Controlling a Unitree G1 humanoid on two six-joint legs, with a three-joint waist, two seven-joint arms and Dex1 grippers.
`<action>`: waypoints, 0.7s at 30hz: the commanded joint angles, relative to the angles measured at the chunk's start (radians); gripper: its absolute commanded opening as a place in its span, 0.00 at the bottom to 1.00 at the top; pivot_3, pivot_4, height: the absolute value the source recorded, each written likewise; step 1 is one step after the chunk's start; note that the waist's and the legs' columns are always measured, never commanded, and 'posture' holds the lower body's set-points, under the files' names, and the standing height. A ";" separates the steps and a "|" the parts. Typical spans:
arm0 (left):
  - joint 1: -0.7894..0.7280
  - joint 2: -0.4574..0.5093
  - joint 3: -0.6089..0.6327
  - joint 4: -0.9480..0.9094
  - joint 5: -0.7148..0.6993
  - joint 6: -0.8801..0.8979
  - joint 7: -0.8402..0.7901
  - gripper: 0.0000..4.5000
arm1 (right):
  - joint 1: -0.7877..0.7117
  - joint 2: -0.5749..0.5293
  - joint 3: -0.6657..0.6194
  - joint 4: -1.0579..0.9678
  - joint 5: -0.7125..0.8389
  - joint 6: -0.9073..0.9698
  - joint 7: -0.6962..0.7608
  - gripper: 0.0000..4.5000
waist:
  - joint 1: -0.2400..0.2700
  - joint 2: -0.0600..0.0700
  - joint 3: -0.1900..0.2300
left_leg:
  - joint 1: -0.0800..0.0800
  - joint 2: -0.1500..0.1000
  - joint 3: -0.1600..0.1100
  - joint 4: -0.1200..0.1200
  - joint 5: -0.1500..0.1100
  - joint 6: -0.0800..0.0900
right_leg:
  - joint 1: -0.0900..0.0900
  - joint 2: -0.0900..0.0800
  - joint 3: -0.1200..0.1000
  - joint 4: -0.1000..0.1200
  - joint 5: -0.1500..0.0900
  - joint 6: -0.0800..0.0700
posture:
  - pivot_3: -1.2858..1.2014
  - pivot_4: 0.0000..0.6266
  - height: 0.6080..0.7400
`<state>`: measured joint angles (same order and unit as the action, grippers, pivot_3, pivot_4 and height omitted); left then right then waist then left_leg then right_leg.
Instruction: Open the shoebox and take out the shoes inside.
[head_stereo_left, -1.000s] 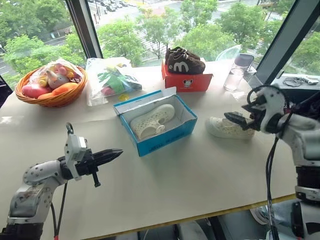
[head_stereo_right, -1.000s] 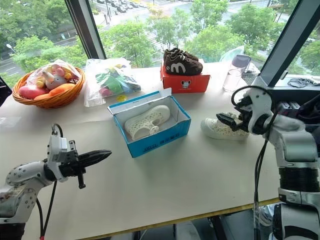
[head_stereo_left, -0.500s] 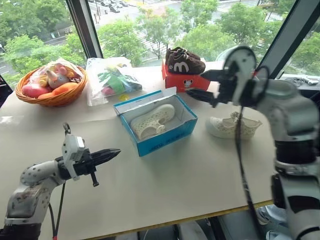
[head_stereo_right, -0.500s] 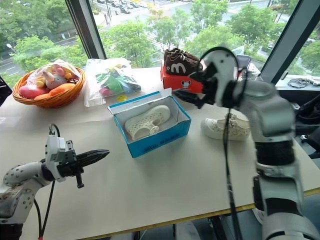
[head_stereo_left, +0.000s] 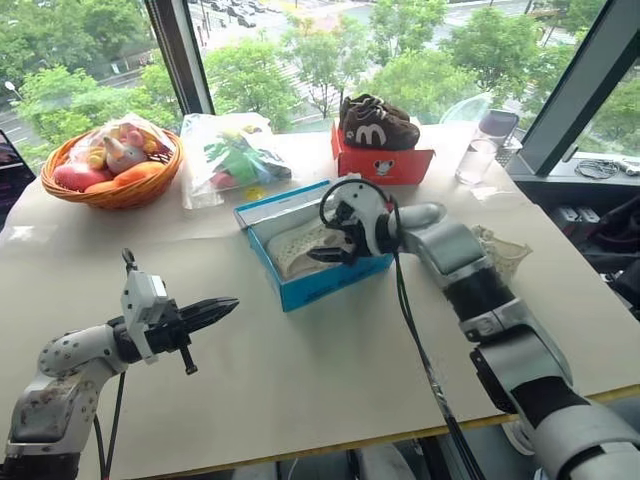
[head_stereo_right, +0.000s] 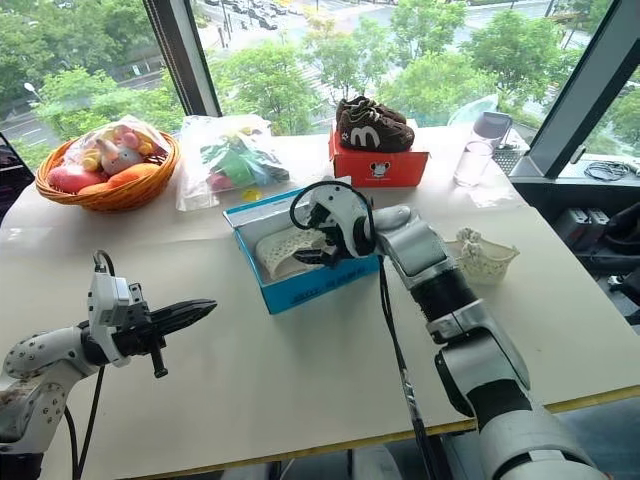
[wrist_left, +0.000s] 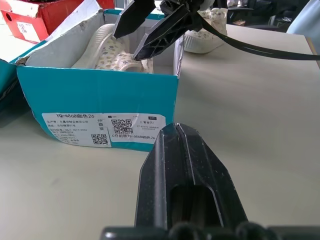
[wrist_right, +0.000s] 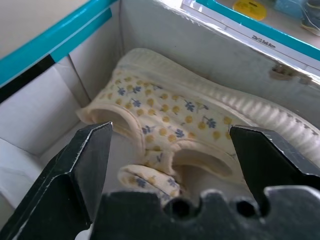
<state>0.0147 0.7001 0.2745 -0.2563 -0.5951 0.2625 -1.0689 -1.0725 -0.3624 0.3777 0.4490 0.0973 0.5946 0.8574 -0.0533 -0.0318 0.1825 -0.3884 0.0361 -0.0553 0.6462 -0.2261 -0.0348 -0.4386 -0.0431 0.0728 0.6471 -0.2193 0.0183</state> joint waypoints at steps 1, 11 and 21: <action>-0.002 0.002 0.021 -0.028 -0.018 -0.011 0.003 0.00 | -0.037 0.014 0.027 0.056 -0.064 -0.059 0.016 0.98 | -0.004 0.000 0.000 | 0.000 0.000 0.000 0.000 0.000 0.000 | 0.000 0.000 0.000 0.000 0.000 0.000 | 0.52 0.24 1.00; -0.011 0.001 0.013 -0.027 -0.011 -0.012 0.010 0.00 | -0.086 -0.005 -0.015 -0.027 -0.041 0.040 0.164 0.98 | -0.014 0.000 0.000 | 0.000 0.000 0.000 0.000 0.000 0.000 | 0.000 0.000 0.000 0.000 0.000 0.000 | 0.52 0.24 1.00; -0.025 -0.009 -0.004 -0.012 -0.001 -0.020 0.015 0.00 | -0.135 0.021 -0.071 -0.024 0.008 0.223 0.160 0.98 | -0.016 0.000 0.000 | 0.000 0.000 0.000 0.000 0.000 0.000 | 0.000 0.000 0.000 0.000 0.000 0.000 | 0.52 0.24 1.00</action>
<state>0.0046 0.6955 0.2666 -0.2566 -0.5920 0.2618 -1.0584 -1.1778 -0.3573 0.3337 0.4051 0.1029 0.8122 1.0474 -0.0692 -0.0317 0.1826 -0.3881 0.0362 -0.0556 0.6462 -0.2261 -0.0348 -0.4386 -0.0431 0.0727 0.6476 -0.2192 0.0182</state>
